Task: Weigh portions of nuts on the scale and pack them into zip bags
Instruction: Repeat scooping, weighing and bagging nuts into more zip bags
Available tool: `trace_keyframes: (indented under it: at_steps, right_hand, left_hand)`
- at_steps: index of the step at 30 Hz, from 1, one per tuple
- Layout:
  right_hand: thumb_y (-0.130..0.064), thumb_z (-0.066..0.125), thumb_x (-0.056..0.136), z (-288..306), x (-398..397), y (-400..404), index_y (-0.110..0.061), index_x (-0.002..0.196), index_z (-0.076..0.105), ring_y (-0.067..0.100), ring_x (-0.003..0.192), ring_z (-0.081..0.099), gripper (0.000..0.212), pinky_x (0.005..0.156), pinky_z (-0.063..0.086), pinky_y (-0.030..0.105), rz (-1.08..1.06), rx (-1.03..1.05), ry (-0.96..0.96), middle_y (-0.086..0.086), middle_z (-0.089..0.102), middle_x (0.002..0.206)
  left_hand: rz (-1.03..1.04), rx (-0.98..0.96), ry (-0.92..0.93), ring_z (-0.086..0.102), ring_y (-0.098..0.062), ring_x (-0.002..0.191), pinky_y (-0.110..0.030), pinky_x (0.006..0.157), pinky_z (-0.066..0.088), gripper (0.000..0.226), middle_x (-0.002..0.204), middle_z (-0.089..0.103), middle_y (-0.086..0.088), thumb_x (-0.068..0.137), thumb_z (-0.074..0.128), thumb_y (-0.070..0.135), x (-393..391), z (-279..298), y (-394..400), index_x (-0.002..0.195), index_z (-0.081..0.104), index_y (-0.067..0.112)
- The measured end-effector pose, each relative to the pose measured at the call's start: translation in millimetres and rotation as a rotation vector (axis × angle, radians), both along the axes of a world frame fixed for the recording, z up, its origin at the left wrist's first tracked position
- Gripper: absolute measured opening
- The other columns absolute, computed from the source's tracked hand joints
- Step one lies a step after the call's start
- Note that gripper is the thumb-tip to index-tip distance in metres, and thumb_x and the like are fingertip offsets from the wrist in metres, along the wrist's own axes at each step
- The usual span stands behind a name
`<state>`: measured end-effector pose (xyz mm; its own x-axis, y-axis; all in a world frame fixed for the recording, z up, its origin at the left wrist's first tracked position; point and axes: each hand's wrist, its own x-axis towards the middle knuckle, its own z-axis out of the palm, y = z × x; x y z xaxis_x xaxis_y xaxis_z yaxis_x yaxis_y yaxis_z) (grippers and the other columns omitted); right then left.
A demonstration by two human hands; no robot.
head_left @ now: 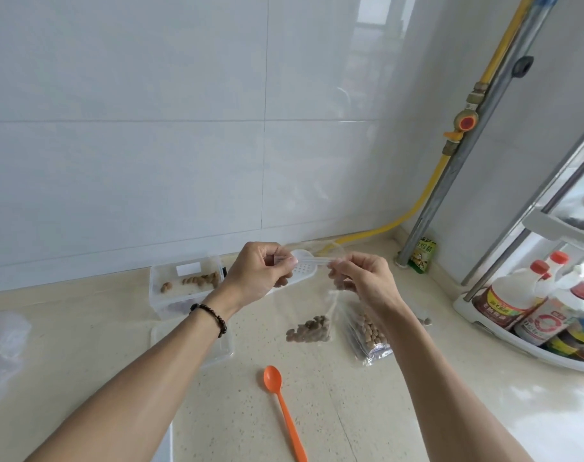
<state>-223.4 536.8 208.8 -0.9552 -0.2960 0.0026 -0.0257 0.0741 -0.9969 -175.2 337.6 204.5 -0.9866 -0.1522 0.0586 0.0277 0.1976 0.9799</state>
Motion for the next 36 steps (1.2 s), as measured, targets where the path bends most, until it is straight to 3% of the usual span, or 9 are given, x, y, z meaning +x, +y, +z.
trace_keyframes:
  at_steps: [5, 11, 16, 21, 25, 27, 30, 33, 36]
  right_hand:
    - [-0.015, 0.076, 0.084, -6, -5, -19, -0.014, 0.073, 0.076, 0.014, 0.056, 0.05, 0.011, 0.055, 0.044, 0.026, 0.052, 0.073, 0.002, 0.005, 0.064, 0.063]
    - [-0.015, 0.075, 0.085, -8, -20, -22, -0.008, 0.075, 0.075, 0.012, 0.058, 0.053, 0.012, 0.058, 0.042, 0.028, -0.011, 0.165, 0.069, 0.002, 0.065, 0.063]
    - [-0.027, 0.074, 0.083, -19, -24, -4, -0.007, 0.088, 0.073, 0.018, 0.066, 0.058, 0.021, 0.066, 0.048, 0.03, 0.05, -0.055, -0.122, 0.011, 0.068, 0.079]
    - [-0.021, 0.05, 0.101, -38, -35, 31, -0.002, 0.091, 0.068, 0.02, 0.064, 0.059, 0.028, 0.063, 0.05, 0.029, 0.028, 0.033, -0.18, 0.009, 0.068, 0.073]
    - [-0.021, 0.044, 0.105, -45, -53, 55, -0.007, 0.085, 0.062, 0.017, 0.056, 0.054, 0.03, 0.054, 0.046, 0.027, -0.05, -0.104, -0.282, 0.007, 0.063, 0.063]
    - [-0.023, 0.044, 0.105, -45, -67, 71, -0.008, 0.087, 0.061, 0.018, 0.058, 0.057, 0.029, 0.056, 0.049, 0.03, -0.099, -0.109, -0.316, 0.008, 0.064, 0.066]
    - [-0.023, 0.06, 0.097, -58, -91, 103, -0.006, 0.104, 0.059, 0.019, 0.073, 0.066, 0.019, 0.068, 0.056, 0.033, -0.039, 0.149, -0.275, 0.011, 0.07, 0.087]
    - [-0.018, 0.07, 0.087, -86, -106, 130, -0.01, 0.122, 0.052, 0.025, 0.094, 0.067, 0.039, 0.075, 0.059, 0.036, 0.06, 0.431, -0.271, 0.014, 0.066, 0.108]
    - [-0.021, 0.069, 0.086, -114, -117, 140, -0.014, 0.131, 0.046, 0.025, 0.104, 0.061, 0.051, 0.086, 0.056, 0.042, 0.078, 0.674, -0.186, 0.009, 0.059, 0.117]
  left_hand:
    - [-0.058, -0.077, 0.032, 0.059, -0.009, 0.059, -0.02, 0.057, 0.05, 0.017, 0.066, 0.063, -0.007, 0.09, 0.066, 0.007, -13, -4, 0, 0.078, 0.067, -0.006]
    - [-0.106, -0.003, -0.004, 0.066, -0.019, 0.061, -0.027, 0.059, 0.055, 0.015, 0.074, 0.07, -0.01, 0.093, 0.065, 0.013, -23, -13, -3, 0.084, 0.071, 0.004]
    - [-0.079, -0.006, 0.017, 0.065, -0.015, 0.057, -0.026, 0.058, 0.055, 0.018, 0.068, 0.067, -0.001, 0.096, 0.059, 0.009, -40, -13, 10, 0.083, 0.071, 0.009]
    - [-0.013, 0.135, -0.078, 0.07, -0.02, 0.063, -0.026, 0.057, 0.053, 0.012, 0.081, 0.07, -0.01, 0.095, 0.062, 0.016, -61, -25, 35, 0.092, 0.07, 0.007]
    - [-0.235, 0.137, -0.268, 0.072, -0.02, 0.083, -0.025, 0.07, 0.054, 0.026, 0.094, 0.073, -0.009, 0.09, 0.067, 0.023, -70, -50, 67, 0.113, 0.058, 0.016]
    - [-0.305, 0.055, -0.335, 0.072, -0.019, 0.081, -0.027, 0.07, 0.055, 0.013, 0.091, 0.073, -0.009, 0.094, 0.063, 0.017, -75, -65, 88, 0.104, 0.058, 0.011]
    - [-0.2, 0.106, -0.353, 0.071, -0.022, 0.073, -0.028, 0.059, 0.052, 0.007, 0.083, 0.071, -0.008, 0.097, 0.057, 0.012, -90, -83, 121, 0.09, 0.057, 0.012]
    - [0.049, 0.273, -0.387, 0.07, -0.019, 0.073, -0.027, 0.059, 0.051, 0.005, 0.086, 0.07, -0.006, 0.096, 0.059, 0.012, -108, -99, 151, 0.092, 0.059, 0.015]
    - [0.19, 0.04, -0.44, 0.065, -0.016, 0.09, -0.03, 0.073, 0.053, 0.033, 0.103, 0.062, 0.002, 0.088, 0.067, 0.018, -116, -128, 171, 0.114, 0.046, 0.02]
